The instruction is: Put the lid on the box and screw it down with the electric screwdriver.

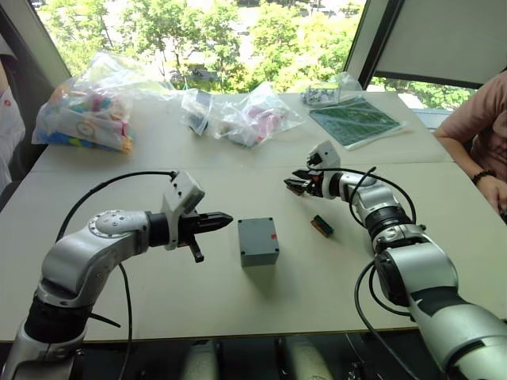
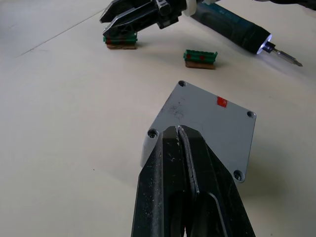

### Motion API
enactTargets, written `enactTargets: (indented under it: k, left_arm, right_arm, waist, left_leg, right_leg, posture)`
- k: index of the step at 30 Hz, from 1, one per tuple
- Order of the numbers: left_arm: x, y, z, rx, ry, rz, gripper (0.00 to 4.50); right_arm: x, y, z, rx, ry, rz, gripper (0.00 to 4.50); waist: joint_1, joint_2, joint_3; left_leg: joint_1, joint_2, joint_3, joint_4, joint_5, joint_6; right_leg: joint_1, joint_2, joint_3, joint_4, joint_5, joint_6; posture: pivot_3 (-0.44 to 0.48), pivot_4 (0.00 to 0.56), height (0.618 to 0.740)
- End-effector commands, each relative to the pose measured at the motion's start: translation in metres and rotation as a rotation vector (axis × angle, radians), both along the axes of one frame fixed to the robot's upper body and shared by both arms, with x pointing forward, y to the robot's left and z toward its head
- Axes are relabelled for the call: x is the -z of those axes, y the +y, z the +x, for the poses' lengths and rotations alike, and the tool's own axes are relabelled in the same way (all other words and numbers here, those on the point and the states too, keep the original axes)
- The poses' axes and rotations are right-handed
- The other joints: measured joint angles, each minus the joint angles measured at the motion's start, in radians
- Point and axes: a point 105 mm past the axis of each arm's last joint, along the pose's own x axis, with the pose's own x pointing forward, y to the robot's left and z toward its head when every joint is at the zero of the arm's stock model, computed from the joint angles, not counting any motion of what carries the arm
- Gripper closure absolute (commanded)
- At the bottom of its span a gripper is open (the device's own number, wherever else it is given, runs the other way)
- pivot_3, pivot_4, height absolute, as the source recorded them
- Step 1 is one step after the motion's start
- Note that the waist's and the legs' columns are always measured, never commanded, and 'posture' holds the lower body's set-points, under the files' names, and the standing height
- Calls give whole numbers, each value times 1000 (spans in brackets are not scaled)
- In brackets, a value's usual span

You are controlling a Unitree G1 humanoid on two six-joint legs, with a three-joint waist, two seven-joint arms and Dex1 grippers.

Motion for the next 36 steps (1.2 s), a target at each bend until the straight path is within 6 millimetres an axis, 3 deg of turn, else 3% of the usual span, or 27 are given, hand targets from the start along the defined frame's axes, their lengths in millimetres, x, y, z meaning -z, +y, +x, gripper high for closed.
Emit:
enactTargets:
  k: [1,2,14,17,20,36]
  left_arm:
    - [-5,-1,-2,11,-37,7,4500]
    - [-5,-1,-2,11,-37,6,4500]
    - [-5,-1,-1,9,-37,2,4500]
    - [-4,-2,-2,13,-35,1,4500]
    - [-4,-3,-2,16,-35,1,4500]
    - [-4,-3,-3,13,-36,3,4500]
  right_arm:
    - [-16,5,5,-5,-50,13,4287]
    - [-16,5,5,-2,-48,12,4462]
    - [-24,3,5,-2,-56,54,4462]
    - [-22,1,5,2,-52,43,3751]
    - [-20,-1,6,19,-50,37,2545]
    - [-11,2,5,22,-18,23,2545]
  waist:
    - [0,0,0]
    - [0,0,0]
    - [0,0,0]
    - [0,0,0]
    - [0,0,0]
    - [0,0,0]
  left_leg:
    - [0,0,0,0,0,0]
    - [0,0,0,0,0,0]
    - [0,0,0,0,0,0]
    - [0,0,0,0,0,0]
    - [0,0,0,0,0,0]
    - [0,0,0,0,0,0]
  right_leg:
    - [0,0,0,0,0,0]
    - [0,0,0,0,0,0]
    - [0,0,0,0,0,0]
    - [0,0,0,0,0,0]
    - [0,0,0,0,0,0]
    - [0,0,0,0,0,0]
  posture:
    - [0,150,740]
    - [0,150,740]
    - [0,150,740]
    - [0,150,740]
    - [0,150,740]
    - [0,150,740]
